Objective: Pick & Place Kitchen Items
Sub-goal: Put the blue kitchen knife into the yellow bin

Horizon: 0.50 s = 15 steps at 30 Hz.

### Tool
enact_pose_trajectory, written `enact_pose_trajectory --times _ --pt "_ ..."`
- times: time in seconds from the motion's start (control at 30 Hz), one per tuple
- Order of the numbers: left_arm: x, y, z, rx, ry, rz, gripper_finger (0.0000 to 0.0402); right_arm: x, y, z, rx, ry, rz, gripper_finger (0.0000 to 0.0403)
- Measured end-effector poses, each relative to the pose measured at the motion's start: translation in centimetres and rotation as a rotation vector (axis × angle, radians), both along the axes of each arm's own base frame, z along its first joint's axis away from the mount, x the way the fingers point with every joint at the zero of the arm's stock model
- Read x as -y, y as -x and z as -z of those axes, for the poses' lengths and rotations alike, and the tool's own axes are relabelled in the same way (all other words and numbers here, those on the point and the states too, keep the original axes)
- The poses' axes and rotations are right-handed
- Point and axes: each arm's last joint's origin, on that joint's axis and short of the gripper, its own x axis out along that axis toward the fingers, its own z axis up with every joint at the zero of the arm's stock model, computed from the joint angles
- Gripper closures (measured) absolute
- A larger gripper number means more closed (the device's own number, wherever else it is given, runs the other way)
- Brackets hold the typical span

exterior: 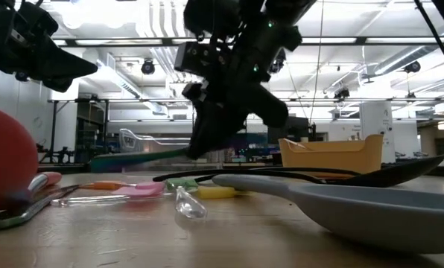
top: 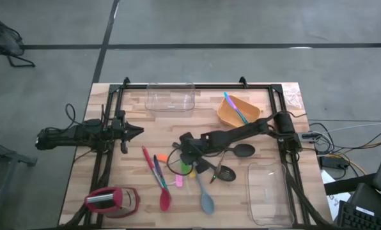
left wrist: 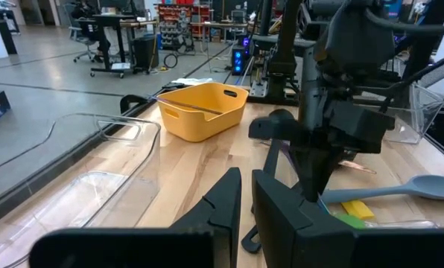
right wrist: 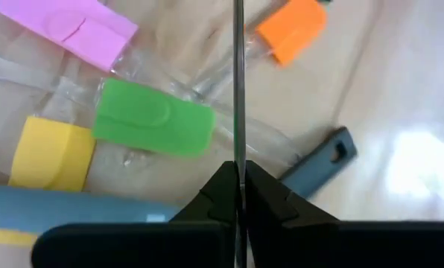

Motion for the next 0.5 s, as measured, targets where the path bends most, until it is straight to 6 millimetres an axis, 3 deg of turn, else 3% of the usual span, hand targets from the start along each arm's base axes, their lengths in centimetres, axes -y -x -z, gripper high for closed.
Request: enact_pose_trajectory --times 0.27,0.5 --pt "0.0 0.0 0.0 -0.001 0.0 0.0 0.0358 1.1 1.3 -4.1 0.055 -0.057 0.172 0.039" --pt "0.0 0.0 0.0 -0.004 0.0 0.0 0.0358 3.4 3.3 -7.4 0.07 -0.133 0.433 0.039"
